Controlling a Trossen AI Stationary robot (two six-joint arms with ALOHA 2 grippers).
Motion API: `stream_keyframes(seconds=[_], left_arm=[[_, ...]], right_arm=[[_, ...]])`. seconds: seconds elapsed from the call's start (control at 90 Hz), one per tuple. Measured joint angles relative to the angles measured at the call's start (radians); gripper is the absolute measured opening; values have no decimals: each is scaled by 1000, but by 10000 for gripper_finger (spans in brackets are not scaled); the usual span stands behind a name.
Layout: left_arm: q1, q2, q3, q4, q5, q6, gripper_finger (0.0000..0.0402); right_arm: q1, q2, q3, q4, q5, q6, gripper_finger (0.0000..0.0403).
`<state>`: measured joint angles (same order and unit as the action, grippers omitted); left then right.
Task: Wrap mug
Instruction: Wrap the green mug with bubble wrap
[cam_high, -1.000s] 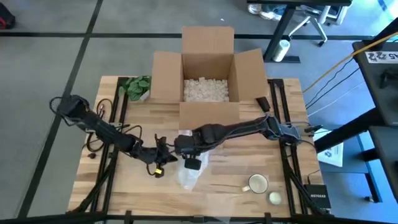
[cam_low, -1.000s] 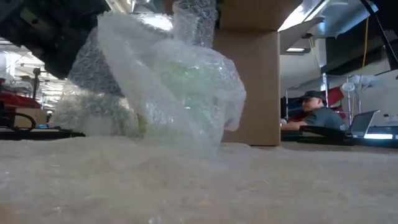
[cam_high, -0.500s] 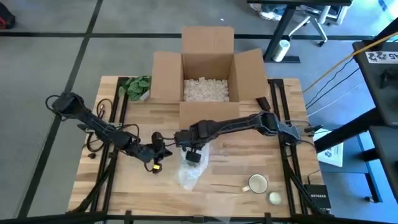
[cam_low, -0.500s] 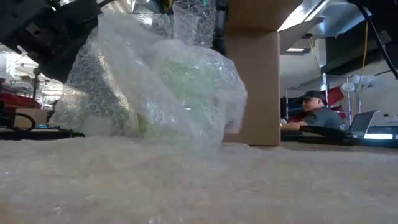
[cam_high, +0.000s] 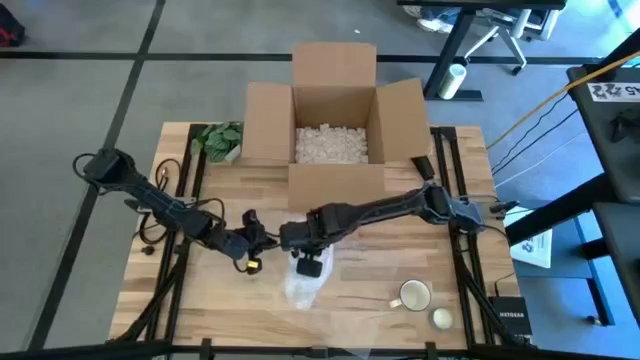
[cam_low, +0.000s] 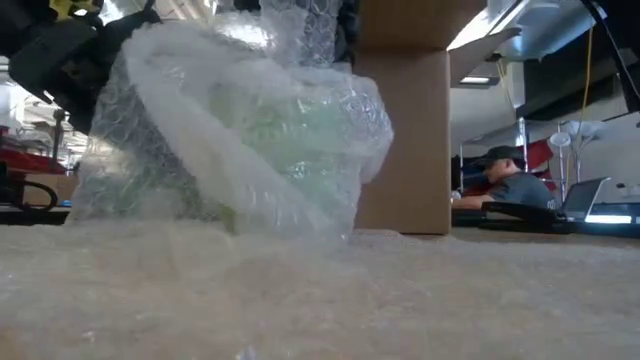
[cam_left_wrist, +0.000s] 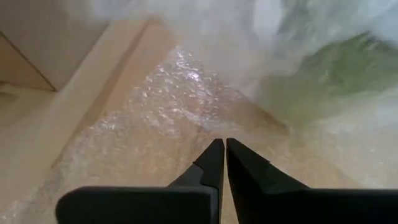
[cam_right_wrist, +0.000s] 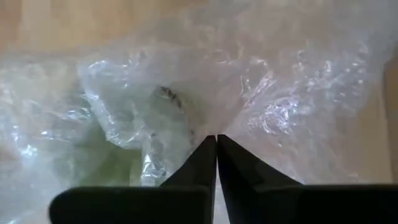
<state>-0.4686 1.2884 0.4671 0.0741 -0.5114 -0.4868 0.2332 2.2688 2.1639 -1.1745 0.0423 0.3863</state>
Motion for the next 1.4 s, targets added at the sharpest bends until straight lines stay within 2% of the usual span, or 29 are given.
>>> stream_keyframes(seconds=[0.167, 0.322, 0.511, 0.633, 0.767, 0.944, 1.089, 1.244, 1.4], left_arm=[[0, 0, 0, -1, 1, -3, 0], [33, 0, -2, 11, -16, 38, 0], [116, 0, -52, 206, -28, 178, 0], [157, 1, -89, 294, -23, 231, 0], [186, 1, -117, 395, 35, 271, 0], [214, 1, -117, 474, 112, 322, 0], [222, 1, -117, 575, 194, 360, 0], [218, 1, -115, 650, 316, 366, 0], [197, 1, -97, 656, 424, 351, 0]], right_arm=[[12, 0, 0, 12, 72, 3, 0], [23, -5, 0, 44, 82, -2, 0], [36, -14, 2, 76, 145, -2, 0], [38, -18, 22, 68, 149, -2, 0], [43, -18, 54, 62, 117, -4, 0], [43, -19, 79, 37, -33, 19, 0], [43, -1, 60, 37, -99, 30, 0], [49, 2, -2, 93, -123, 53, 0], [49, 2, -57, 163, -123, 54, 0]])
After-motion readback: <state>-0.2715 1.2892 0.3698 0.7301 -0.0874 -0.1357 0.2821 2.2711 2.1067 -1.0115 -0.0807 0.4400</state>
